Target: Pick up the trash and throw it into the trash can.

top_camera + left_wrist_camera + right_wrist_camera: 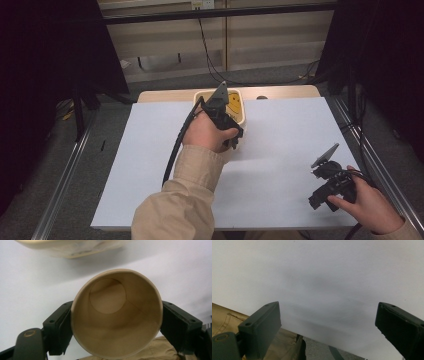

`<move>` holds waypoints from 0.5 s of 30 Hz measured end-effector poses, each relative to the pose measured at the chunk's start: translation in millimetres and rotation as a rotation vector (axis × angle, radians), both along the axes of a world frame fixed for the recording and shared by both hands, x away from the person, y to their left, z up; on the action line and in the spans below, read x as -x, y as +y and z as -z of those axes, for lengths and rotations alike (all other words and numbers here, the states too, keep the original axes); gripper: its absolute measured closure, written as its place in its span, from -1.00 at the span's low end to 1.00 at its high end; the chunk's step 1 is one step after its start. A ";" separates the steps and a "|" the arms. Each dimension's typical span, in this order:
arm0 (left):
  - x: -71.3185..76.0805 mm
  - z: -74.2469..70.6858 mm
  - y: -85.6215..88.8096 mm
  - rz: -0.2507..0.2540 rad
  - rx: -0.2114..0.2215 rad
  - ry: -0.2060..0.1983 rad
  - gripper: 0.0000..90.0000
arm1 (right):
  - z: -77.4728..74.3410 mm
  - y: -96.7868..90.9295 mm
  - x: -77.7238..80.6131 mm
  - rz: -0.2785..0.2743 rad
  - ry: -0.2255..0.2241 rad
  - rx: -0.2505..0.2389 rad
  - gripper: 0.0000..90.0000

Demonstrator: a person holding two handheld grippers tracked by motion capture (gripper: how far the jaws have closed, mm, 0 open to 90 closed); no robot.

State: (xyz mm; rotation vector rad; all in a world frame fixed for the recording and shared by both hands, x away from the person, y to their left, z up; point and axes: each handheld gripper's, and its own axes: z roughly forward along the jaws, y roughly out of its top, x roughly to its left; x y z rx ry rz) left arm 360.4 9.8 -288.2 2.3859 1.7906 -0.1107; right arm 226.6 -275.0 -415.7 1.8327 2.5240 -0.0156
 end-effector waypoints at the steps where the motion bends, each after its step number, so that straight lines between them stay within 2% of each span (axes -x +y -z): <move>1: -1.4 -4.1 0.2 -0.006 0.001 0.001 -0.58 | -0.6 -0.3 -0.1 0.003 -0.001 -0.003 -0.85; 12: -15.6 -48.3 3.6 -0.030 0.002 -0.028 -0.58 | -2.8 -1.5 0.4 0.012 0.003 -0.010 -0.85; 15: -19.0 -58.6 4.5 -0.015 -0.002 -0.028 -0.58 | -2.8 -0.9 0.4 0.010 -0.002 -0.010 -0.85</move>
